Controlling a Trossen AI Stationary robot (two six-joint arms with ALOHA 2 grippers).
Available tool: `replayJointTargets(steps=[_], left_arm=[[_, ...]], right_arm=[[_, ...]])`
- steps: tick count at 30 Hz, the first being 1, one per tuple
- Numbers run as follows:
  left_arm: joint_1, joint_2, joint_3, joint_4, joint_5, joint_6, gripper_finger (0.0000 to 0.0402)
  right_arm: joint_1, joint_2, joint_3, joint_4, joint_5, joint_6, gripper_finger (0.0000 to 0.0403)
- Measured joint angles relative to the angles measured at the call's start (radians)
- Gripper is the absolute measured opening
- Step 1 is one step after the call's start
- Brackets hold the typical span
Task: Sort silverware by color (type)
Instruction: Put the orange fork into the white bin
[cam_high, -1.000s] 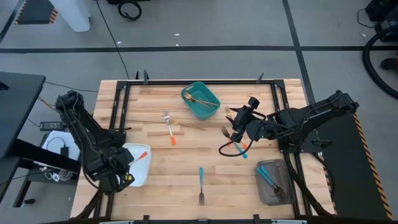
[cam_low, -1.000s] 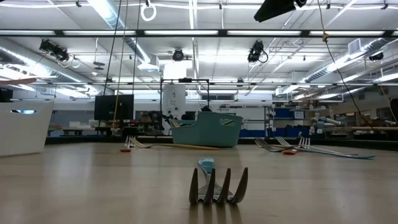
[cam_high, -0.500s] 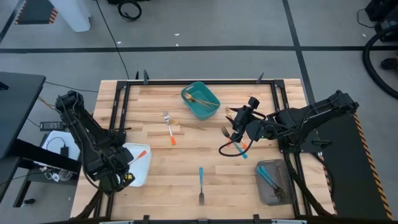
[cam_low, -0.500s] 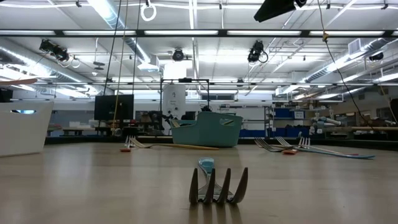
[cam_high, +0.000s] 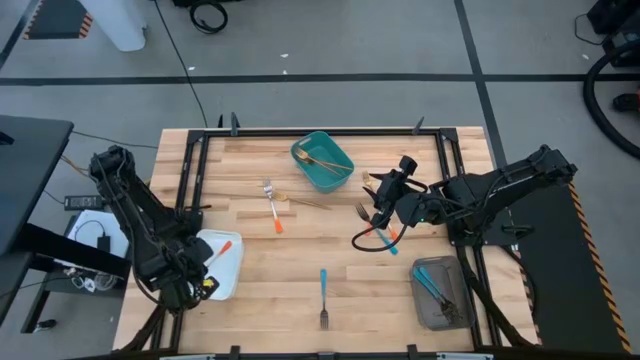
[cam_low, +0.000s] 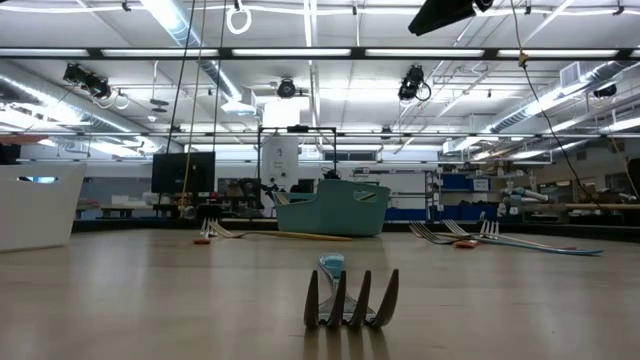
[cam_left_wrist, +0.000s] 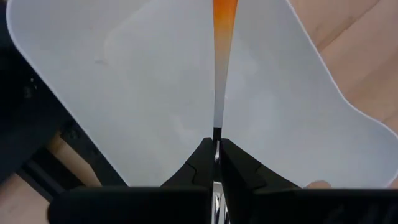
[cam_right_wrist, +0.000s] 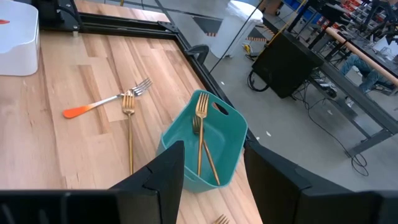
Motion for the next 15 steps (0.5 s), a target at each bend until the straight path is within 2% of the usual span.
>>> replayJointTargets(steps=[9,15], left_arm=[[0.000,0.000,-0.001,0.001,0.002,-0.066,0.0022],[0.000,0.001,-0.090,0.114,0.005,-0.081,0.0022]], right_arm=[[0.000,0.000,0.000,0.000,0.000,0.000,0.0173],[0.000,0.000,0.000,0.000,-0.002,0.000,0.0173]])
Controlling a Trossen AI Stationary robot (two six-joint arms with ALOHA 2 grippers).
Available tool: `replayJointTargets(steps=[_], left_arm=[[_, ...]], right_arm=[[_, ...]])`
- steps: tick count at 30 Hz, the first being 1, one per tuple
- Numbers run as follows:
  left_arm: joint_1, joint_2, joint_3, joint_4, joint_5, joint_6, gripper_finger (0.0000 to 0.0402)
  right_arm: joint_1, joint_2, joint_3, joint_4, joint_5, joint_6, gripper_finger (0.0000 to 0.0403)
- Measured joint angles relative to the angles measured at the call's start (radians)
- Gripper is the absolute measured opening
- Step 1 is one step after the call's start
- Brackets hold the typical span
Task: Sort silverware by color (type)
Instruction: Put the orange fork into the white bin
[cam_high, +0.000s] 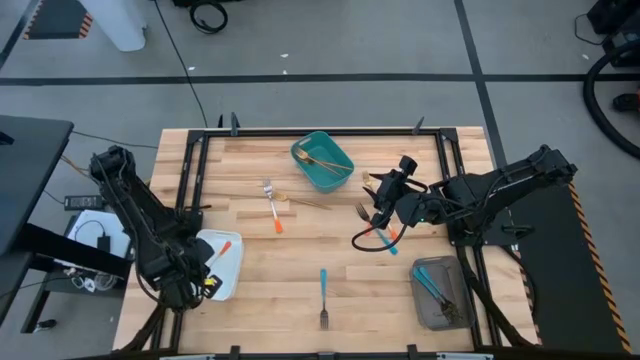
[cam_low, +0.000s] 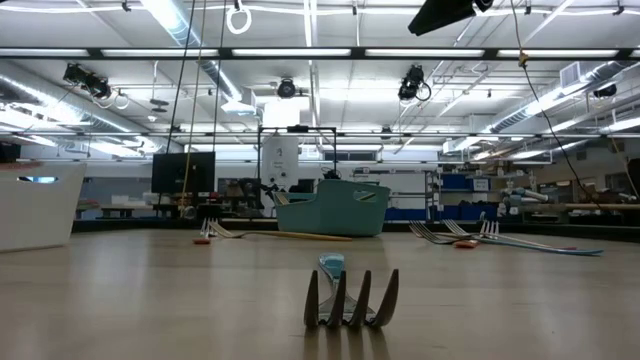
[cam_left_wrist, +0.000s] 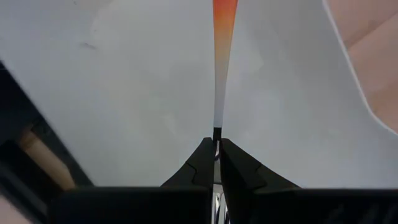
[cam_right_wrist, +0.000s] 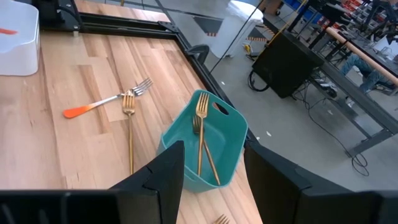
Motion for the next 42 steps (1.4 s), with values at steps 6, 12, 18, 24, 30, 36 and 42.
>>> replayJointTargets(steps=[6,12,18,24,30,36,42], left_arm=[[0.000,0.000,-0.038,0.021,0.016,-0.002,0.0022],[0.000,0.000,-0.039,0.020,0.001,0.000,0.0024],[0.001,0.000,-0.039,0.015,-0.002,-0.006,0.0050],[0.037,0.000,-0.039,0.007,-0.002,0.020,0.0113],[0.073,-0.014,-0.031,0.002,-0.002,0.093,0.0160],[0.103,-0.048,0.028,-0.073,-0.002,0.151,0.0161],[0.152,-0.050,0.079,-0.135,-0.003,0.226,0.0154]], right_arm=[[0.000,0.000,0.000,0.000,-0.016,0.000,0.0173],[0.000,0.000,0.000,0.000,-0.016,0.000,0.0173],[0.000,0.000,0.000,0.000,-0.016,0.000,0.0173],[0.000,0.000,0.000,0.000,-0.016,0.000,0.0173],[0.000,0.000,0.000,0.000,-0.016,0.000,0.0173],[0.000,0.000,0.000,0.000,-0.016,0.000,0.0173],[0.000,0.000,0.000,0.000,-0.016,0.000,0.0173]])
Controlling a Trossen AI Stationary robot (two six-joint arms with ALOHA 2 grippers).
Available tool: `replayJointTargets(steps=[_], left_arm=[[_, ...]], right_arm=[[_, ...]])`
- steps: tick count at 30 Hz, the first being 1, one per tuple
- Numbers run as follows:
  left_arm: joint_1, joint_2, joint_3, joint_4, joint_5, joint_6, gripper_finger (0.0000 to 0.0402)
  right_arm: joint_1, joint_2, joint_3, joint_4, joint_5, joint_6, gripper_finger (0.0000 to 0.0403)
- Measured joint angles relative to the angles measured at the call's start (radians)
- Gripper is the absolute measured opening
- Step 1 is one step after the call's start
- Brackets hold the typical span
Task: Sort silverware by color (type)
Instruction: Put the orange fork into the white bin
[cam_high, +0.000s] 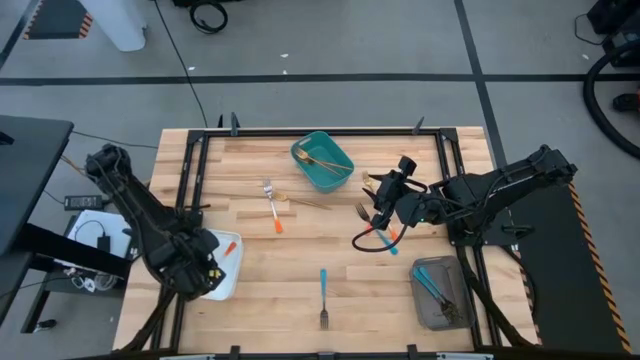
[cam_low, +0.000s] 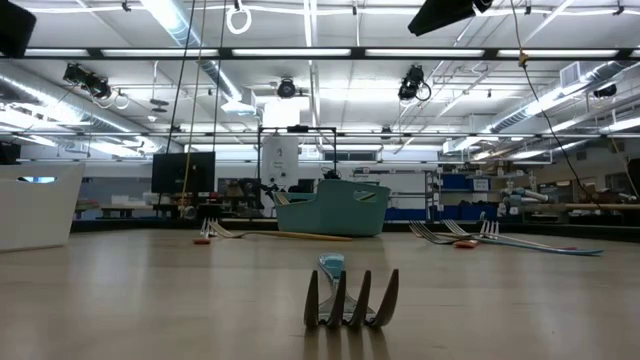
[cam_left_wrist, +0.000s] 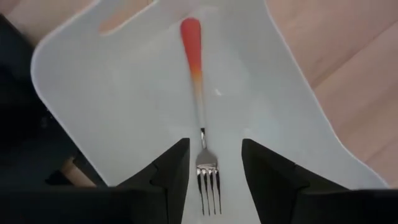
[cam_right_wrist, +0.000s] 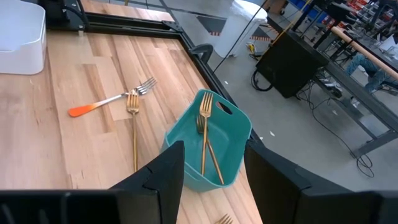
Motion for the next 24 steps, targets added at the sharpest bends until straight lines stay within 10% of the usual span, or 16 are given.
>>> replayJointTargets(steps=[24], left_arm=[[0.306,0.010,0.087,0.057,-0.125,0.596,0.0153]], right_arm=[[0.000,0.005,0.000,0.000,-0.010,0.012,0.0173]])
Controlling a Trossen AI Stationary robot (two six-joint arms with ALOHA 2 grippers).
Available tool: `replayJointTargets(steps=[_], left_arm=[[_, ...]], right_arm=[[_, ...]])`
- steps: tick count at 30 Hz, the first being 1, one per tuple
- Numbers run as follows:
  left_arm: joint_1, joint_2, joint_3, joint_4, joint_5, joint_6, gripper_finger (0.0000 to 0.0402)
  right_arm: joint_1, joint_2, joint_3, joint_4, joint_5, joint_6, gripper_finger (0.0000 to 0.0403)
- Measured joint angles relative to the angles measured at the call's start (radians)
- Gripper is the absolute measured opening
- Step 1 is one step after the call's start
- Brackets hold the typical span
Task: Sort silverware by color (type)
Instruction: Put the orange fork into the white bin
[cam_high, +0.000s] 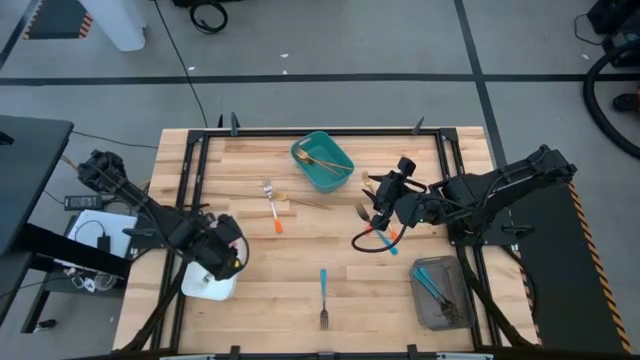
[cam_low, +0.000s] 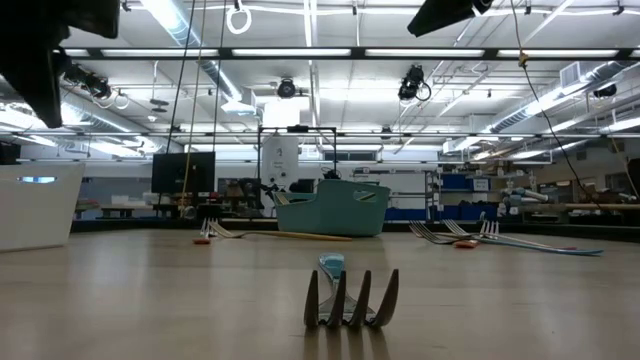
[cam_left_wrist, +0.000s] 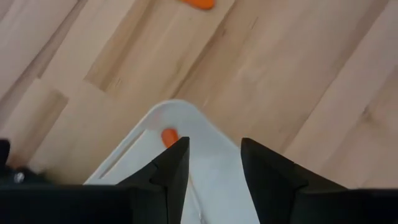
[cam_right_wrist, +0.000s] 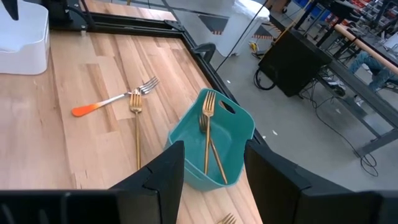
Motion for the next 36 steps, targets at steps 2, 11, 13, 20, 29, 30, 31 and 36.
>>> replayJointTargets(steps=[2,11,13,20,29,30,31,36], left_arm=[[0.023,0.000,0.000,0.032,0.001,0.047,0.0153],[0.121,0.028,0.000,0.118,0.001,0.210,0.0153],[0.134,0.055,0.000,0.132,0.001,0.249,0.0153],[0.172,0.162,0.000,0.188,0.001,0.368,0.0153],[0.182,0.256,0.000,0.299,0.001,0.447,0.0153],[0.182,0.266,0.000,0.306,0.001,0.449,0.0153],[0.182,0.272,0.000,0.306,0.001,0.456,0.0153],[0.214,0.283,0.000,0.319,0.000,0.512,0.0153]], right_arm=[[0.000,0.003,0.000,0.000,0.000,0.000,0.0173],[0.000,0.003,0.000,-0.001,0.000,0.007,0.0173],[0.000,0.004,0.000,-0.001,0.000,0.007,0.0173],[0.000,0.003,0.000,-0.002,-0.005,0.011,0.0173],[0.000,0.003,0.000,-0.003,-0.020,0.011,0.0173],[0.000,0.003,0.000,-0.003,-0.021,0.011,0.0173],[0.000,0.003,0.000,-0.001,-0.021,0.011,0.0173],[0.000,0.003,0.000,0.025,-0.018,0.009,0.0173]])
